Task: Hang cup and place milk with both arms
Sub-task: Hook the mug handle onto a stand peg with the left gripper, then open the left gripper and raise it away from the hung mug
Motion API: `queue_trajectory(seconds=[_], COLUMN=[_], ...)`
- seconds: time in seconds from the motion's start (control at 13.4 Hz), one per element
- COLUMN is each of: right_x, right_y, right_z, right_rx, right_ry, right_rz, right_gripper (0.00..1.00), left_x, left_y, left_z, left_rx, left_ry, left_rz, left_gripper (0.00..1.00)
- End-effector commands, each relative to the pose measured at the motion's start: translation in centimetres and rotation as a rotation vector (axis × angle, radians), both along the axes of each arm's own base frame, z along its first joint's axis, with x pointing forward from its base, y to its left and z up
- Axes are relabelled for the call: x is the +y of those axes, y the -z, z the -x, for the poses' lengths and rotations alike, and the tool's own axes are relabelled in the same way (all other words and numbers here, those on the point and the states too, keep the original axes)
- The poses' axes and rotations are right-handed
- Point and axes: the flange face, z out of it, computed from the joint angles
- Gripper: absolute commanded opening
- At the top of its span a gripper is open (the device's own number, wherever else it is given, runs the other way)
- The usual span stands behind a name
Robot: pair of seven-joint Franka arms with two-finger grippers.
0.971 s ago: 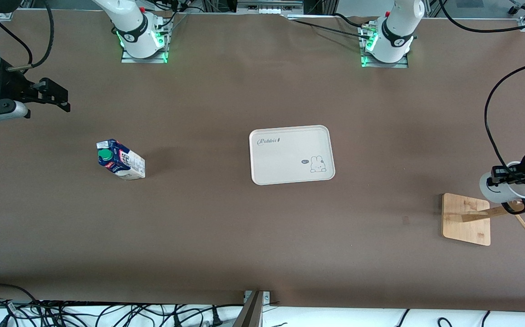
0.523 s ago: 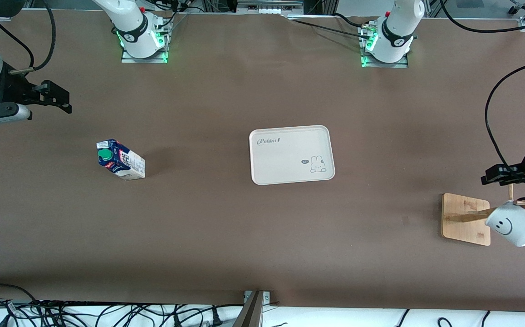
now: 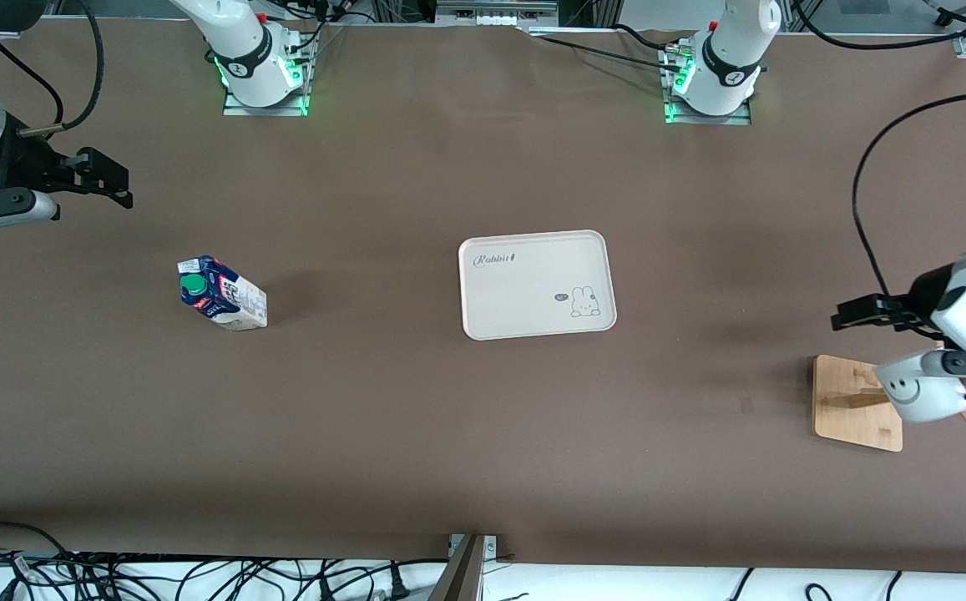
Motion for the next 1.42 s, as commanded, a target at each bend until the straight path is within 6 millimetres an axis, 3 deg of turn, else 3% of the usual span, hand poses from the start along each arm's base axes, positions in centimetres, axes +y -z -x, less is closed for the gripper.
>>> queue_trajectory(seconds=[0.0, 0.15, 0.22, 0.37, 0.52, 0.67, 0.75, 0.82, 0.97, 1.05, 1.2, 1.34], right_x=[0.0, 0.0, 0.0, 0.1, 0.1, 0.1, 0.1, 0.1, 0.1, 0.1, 0.1, 0.1], right_y=[-0.4, -0.4, -0.4, -0.4, -0.4, -0.4, -0.5, -0.4, -0.4, -0.5, -0.5, -0.4], right_z=[-0.1, -0.1, -0.1, -0.1, -0.1, -0.1, -0.1, -0.1, -0.1, -0.1, -0.1, -0.1], right_rx=[0.004, 0.004, 0.004, 0.004, 0.004, 0.004, 0.003, 0.004, 0.004, 0.003, 0.003, 0.004], right_ry=[-0.014, -0.014, -0.013, -0.014, -0.014, -0.016, -0.014, -0.014, -0.014, -0.014, -0.013, -0.013], right_rz=[0.009, 0.009, 0.009, 0.007, 0.007, 0.007, 0.006, 0.006, 0.006, 0.004, 0.004, 0.004], right_gripper=[1.00, 1.00, 1.00, 1.00, 1.00, 1.00, 1.00, 1.00, 1.00, 1.00, 1.00, 1.00], left_x=[-2.8, -4.9, -6.2, -6.6, -8.8, -9.2, -10.1, -10.0, -7.0, -6.6, -6.7, -6.9], left_y=[-1.5, -1.6, -2.9, -5.8, -5.5, -4.8, -5.7, -5.4, -5.3, -5.3, -5.1, -6.3], left_z=[0.6, 1.6, 2.5, 3.9, 4.0, 4.5, 5.5, 6.3, 7.6, 8.8, 11.3, 13.0], left_rx=[0.027, 0.082, 0.088, 0.059, 0.063, 0.076, 0.065, 0.059, -0.004, -0.049, -0.098, -0.181], left_ry=[0.022, 0.074, 0.101, 0.118, 0.158, 0.173, 0.186, 0.184, 0.130, 0.119, 0.090, 0.050], left_rz=[-0.009, -0.074, -0.105, -0.120, -0.116, -0.104, -0.109, -0.116, -0.135, -0.143, -0.151, -0.132], left_gripper=[1.00, 1.00, 1.00, 1.00, 1.00, 1.00, 1.00, 1.00, 1.00, 1.00, 1.00, 1.00])
